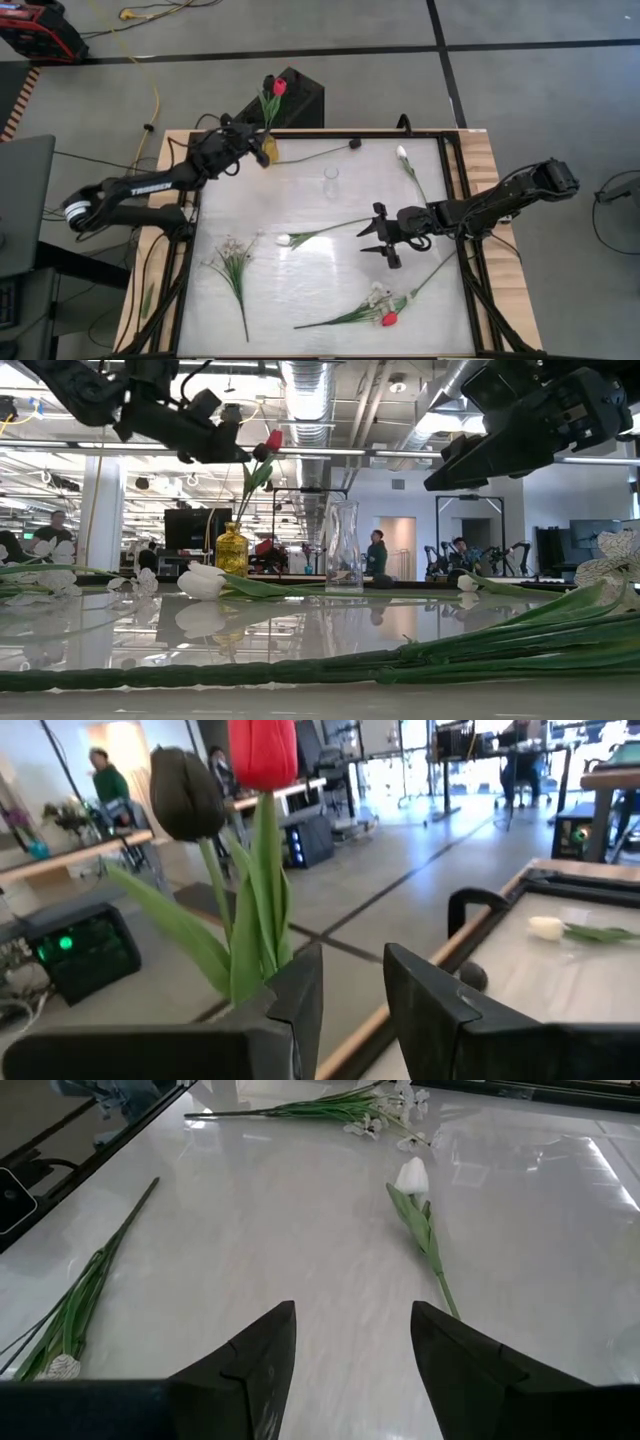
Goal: Sort flowers into vase by color
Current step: Put the red flower into the yellow flower vase
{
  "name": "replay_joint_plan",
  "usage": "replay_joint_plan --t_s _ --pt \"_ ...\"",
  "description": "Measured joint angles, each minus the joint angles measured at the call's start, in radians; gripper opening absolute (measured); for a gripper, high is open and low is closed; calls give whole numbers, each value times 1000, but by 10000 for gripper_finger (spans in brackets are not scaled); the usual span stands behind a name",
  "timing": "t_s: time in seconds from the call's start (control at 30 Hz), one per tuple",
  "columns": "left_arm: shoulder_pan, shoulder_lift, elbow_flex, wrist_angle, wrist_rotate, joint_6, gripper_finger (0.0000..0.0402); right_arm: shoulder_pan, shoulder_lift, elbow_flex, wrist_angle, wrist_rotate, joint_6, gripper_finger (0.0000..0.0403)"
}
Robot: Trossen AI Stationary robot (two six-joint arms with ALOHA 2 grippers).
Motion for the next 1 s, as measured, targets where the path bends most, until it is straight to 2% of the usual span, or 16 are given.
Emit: replay_joint_plan --t_s 0.3,0.47,0.77,1.0 --pt "-61 -49 0 -152 -10 -4 98 0 0 0 7 0 18 223" --pt "-124 -49 0 -160 70 -64 98 0 0 0 6 0 55 223" --pt "-366 -40 0 -159 85 -104 98 3 0 14 6 0 59 223" --pt "-572 -17 0 -148 -40 -114 98 3 0 32 9 0 88 223"
